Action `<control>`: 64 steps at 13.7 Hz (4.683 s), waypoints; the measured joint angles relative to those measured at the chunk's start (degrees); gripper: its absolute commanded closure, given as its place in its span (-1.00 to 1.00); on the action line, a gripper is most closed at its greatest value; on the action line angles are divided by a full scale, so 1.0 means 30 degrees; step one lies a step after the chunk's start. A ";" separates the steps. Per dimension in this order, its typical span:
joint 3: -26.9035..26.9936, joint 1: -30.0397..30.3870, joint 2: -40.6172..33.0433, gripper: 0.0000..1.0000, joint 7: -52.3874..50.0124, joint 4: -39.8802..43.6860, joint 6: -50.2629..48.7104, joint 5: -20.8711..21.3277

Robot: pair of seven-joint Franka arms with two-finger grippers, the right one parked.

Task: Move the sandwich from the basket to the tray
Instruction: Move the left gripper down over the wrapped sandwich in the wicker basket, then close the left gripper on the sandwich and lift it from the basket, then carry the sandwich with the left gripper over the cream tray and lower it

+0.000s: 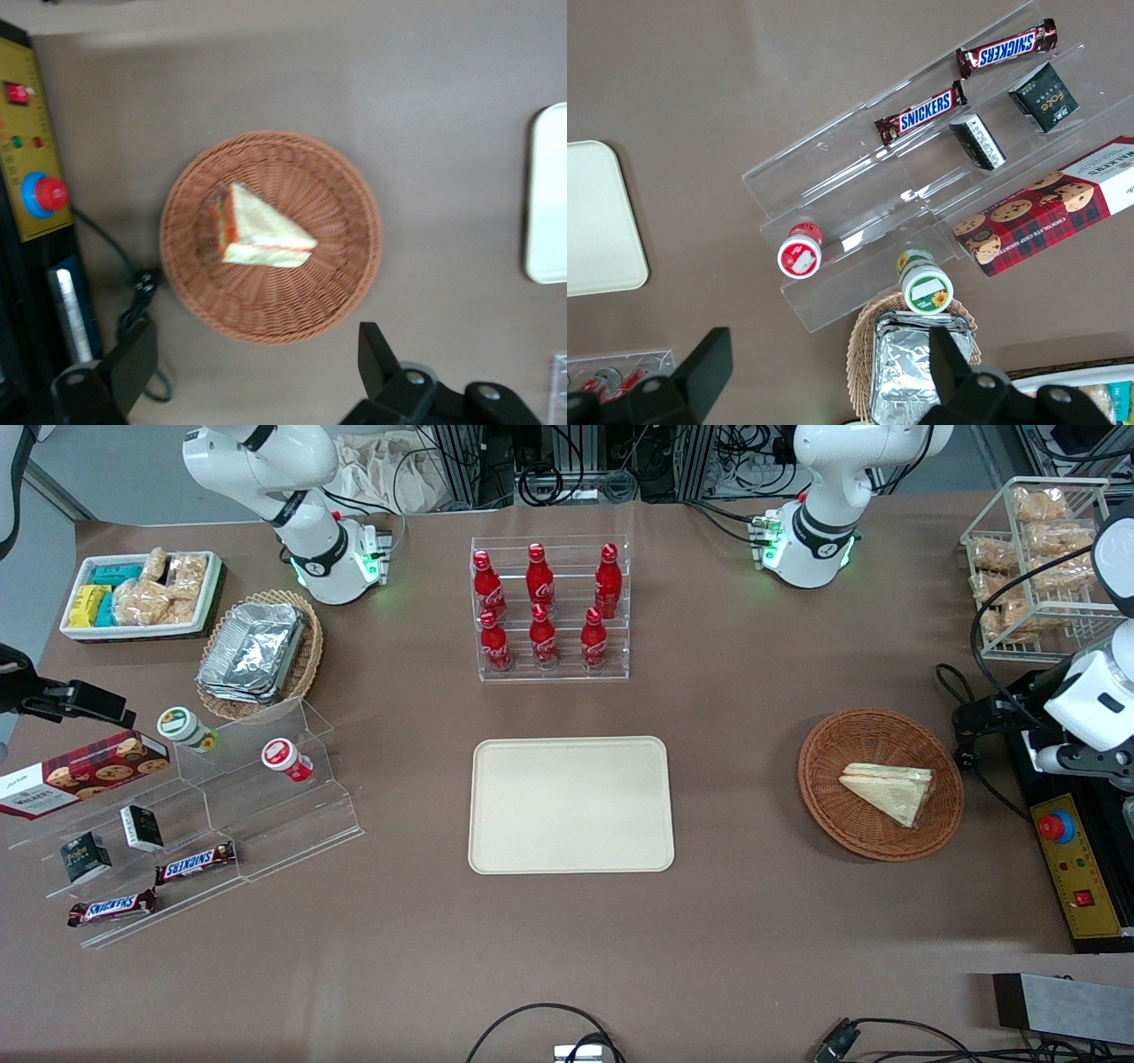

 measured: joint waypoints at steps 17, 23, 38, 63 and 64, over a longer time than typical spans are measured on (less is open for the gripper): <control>0.0293 0.1145 0.1138 -1.00 -0.8137 -0.5569 0.7358 0.0292; 0.0267 0.1129 0.1756 -1.00 -1.1521 -0.8866 1.1083 0.0290; -0.0022 0.0278 0.4697 0.99 -1.6303 -0.8096 1.2645 0.0268; -0.3310 -0.8426 0.7278 1.00 -1.7164 0.4060 0.2764 -0.0645; -0.3309 -0.8986 0.8241 1.00 -1.7170 0.4055 0.3729 -0.0641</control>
